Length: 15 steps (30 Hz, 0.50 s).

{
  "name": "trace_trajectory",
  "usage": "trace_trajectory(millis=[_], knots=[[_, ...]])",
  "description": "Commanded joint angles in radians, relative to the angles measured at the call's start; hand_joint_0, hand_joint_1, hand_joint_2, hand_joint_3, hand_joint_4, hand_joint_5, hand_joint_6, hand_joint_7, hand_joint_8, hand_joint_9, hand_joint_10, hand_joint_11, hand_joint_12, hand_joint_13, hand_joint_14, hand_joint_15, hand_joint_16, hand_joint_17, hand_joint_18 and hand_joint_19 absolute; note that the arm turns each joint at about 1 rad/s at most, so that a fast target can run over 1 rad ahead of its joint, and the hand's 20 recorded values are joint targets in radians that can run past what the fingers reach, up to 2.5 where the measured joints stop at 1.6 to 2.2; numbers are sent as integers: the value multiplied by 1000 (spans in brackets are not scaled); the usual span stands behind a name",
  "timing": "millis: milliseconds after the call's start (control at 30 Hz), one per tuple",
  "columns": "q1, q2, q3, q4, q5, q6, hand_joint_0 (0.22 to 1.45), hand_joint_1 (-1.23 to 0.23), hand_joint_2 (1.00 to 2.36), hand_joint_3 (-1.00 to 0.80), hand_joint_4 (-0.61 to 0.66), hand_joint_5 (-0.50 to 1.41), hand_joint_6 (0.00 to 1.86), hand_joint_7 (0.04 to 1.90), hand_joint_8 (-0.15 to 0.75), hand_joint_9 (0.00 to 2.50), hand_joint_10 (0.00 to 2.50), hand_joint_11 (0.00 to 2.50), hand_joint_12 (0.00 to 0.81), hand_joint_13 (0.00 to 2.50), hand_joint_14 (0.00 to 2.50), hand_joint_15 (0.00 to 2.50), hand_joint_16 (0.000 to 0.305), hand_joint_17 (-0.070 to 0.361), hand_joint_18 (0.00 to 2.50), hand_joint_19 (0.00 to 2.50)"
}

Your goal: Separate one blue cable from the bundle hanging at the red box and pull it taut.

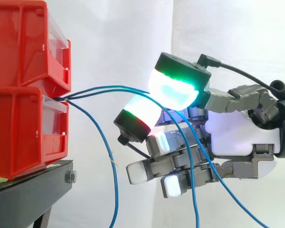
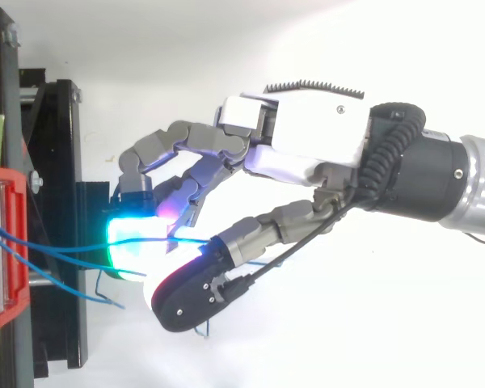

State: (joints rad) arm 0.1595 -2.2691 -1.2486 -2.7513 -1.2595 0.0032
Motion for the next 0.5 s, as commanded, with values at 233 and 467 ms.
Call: trace_trajectory(millis=[233,467], knots=[[0,-1,0,-1,0,-2,458,-812,1000,-500,138,-178,841,1123,320,882,19,791,293,664,17,574,43,97,764,698],[0,0,0,-1,0,-2,618,-440,1000,-500,116,-146,778,1220,278,910,21,751,230,617,20,563,32,73,628,734]])
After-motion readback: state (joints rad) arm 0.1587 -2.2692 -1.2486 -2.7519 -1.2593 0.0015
